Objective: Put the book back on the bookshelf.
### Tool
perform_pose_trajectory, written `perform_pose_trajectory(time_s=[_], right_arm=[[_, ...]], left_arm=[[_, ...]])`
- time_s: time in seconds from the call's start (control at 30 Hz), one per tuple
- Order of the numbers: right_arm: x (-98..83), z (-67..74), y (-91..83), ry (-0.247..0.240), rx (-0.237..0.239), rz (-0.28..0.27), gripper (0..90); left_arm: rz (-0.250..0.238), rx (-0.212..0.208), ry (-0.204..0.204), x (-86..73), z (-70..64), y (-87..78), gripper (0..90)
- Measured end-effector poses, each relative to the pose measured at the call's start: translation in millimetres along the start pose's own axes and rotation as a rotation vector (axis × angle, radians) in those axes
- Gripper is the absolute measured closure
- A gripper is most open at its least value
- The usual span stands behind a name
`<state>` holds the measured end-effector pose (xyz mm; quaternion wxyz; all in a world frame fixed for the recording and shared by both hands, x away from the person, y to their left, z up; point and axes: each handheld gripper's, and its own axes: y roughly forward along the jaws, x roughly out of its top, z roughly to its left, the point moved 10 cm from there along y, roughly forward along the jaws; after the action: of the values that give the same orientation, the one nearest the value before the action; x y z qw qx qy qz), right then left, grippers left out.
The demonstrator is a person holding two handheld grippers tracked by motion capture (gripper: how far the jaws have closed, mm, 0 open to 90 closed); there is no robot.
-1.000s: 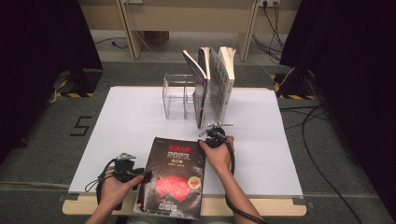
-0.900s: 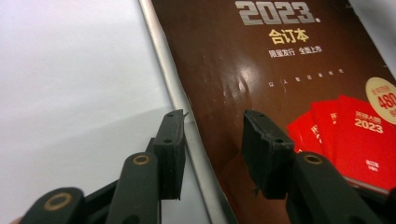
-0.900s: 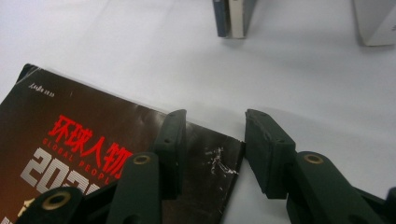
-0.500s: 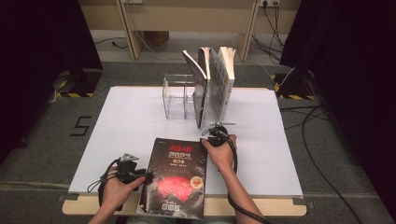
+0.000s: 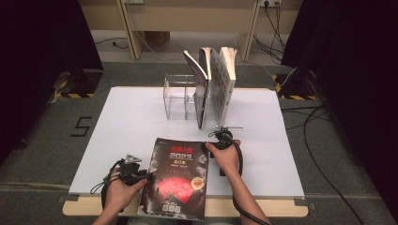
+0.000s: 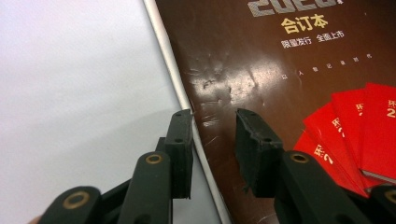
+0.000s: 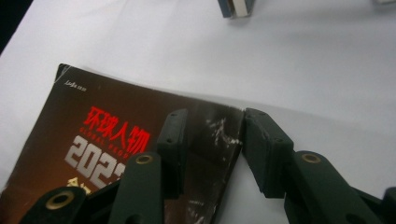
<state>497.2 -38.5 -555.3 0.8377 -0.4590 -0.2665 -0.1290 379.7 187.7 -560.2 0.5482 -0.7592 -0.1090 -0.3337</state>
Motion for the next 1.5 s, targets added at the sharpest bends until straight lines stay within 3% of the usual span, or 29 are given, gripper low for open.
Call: perform_pose_trajectory(time_s=[0.33,0.57,0.7,0.9,1.27,1.33,1.5], right_arm=[[-4.7,2.0,-2.7,0.001,0.004,0.03,72.9],[-0.2,11.6,-8.8,-0.063,0.002,0.029,83.0],[1.9,19.7,-13.7,-0.059,0.025,0.027,86.4],[5.1,27.3,-19.8,-0.037,0.05,-0.032,87.6],[14.9,39.9,-30.2,-0.056,0.076,-0.133,88.0],[17.5,44.1,-34.2,-0.059,0.082,-0.153,88.0],[27.4,58.6,-47.1,-0.085,0.107,-0.223,88.0]], left_arm=[[0.004,0.001,0.009,-0.3,-0.1,-0.4,66.4],[0.007,0.007,0.018,-0.7,-0.2,-0.9,66.4],[0.01,0.005,0.019,-0.9,0.0,-1.2,66.3],[0.009,0.013,0.038,-0.9,-0.6,-1.4,66.0],[0.007,0.009,0.055,-0.1,-0.8,-1.8,64.7],[-0.001,-0.009,0.052,1.5,-2.4,-2.0,61.3],[-0.053,0.0,0.061,9.6,-1.2,-6.0,50.8]])
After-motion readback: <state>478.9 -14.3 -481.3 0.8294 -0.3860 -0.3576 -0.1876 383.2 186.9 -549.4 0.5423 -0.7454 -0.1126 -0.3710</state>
